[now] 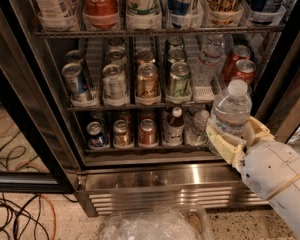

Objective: Pick water bottle from middle shelf of fridge

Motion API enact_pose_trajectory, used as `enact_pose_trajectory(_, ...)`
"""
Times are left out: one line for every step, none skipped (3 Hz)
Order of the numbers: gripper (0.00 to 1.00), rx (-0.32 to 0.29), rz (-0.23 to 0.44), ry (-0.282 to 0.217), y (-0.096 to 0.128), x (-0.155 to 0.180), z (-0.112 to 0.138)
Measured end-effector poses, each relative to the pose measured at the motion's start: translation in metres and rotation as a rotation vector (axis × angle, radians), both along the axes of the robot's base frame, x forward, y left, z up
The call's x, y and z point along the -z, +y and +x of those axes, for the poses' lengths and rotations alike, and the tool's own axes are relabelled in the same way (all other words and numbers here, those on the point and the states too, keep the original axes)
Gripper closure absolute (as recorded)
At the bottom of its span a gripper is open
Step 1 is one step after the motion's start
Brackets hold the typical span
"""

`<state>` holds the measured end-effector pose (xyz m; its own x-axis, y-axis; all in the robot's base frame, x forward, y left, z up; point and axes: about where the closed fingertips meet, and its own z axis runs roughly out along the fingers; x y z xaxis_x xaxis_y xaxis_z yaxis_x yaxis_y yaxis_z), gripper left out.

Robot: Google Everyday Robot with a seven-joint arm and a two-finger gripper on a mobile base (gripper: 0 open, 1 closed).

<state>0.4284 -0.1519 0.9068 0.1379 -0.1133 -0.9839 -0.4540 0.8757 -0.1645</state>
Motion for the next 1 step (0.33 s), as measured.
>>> enact_pose_trajectory(1.00,0.000,0.000,0.000,0.0000,0.0000,0.0000)
